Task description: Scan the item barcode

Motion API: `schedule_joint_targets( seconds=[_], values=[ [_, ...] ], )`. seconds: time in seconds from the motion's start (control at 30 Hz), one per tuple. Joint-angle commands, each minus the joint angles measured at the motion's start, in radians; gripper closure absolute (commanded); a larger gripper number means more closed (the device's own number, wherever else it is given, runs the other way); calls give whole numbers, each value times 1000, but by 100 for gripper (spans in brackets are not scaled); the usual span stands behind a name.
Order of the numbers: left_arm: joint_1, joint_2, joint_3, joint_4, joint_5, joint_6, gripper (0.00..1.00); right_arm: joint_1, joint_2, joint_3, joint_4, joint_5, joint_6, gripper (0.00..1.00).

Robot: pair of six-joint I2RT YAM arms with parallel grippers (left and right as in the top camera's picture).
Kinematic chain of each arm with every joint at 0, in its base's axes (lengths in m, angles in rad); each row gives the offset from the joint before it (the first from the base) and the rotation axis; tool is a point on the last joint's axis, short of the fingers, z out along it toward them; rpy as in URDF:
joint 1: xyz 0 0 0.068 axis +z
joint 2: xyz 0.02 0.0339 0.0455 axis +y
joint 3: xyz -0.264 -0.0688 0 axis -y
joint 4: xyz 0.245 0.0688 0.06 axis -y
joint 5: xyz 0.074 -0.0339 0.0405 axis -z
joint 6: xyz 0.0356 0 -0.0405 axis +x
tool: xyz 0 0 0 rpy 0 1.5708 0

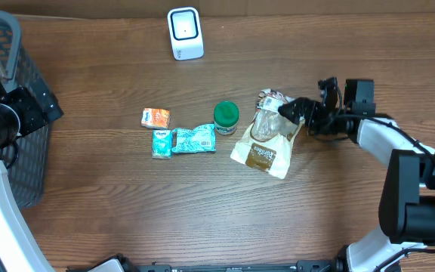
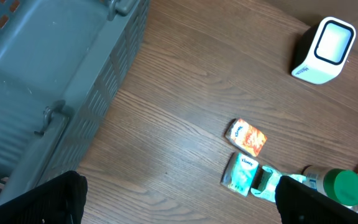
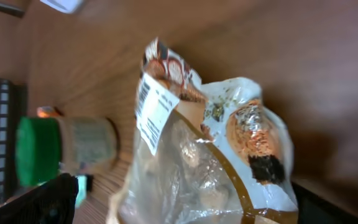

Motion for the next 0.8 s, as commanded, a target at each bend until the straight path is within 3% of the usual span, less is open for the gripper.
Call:
schedule_joint_targets(
  seconds=[0.0, 0.27, 0.53, 0.77],
  values=[
    [4, 4, 8, 1, 10, -14, 0, 49, 4, 47, 1, -28, -25, 3],
    [4, 4, 8, 1, 10, -14, 0, 118, 8, 51, -6, 23, -17, 3],
    [4, 4, 8, 1, 10, -14, 1, -4, 8, 51, -214, 19, 35, 0],
    [4, 4, 8, 1, 10, -14, 0, 28, 9, 4, -297, 18, 33, 0]
  ],
)
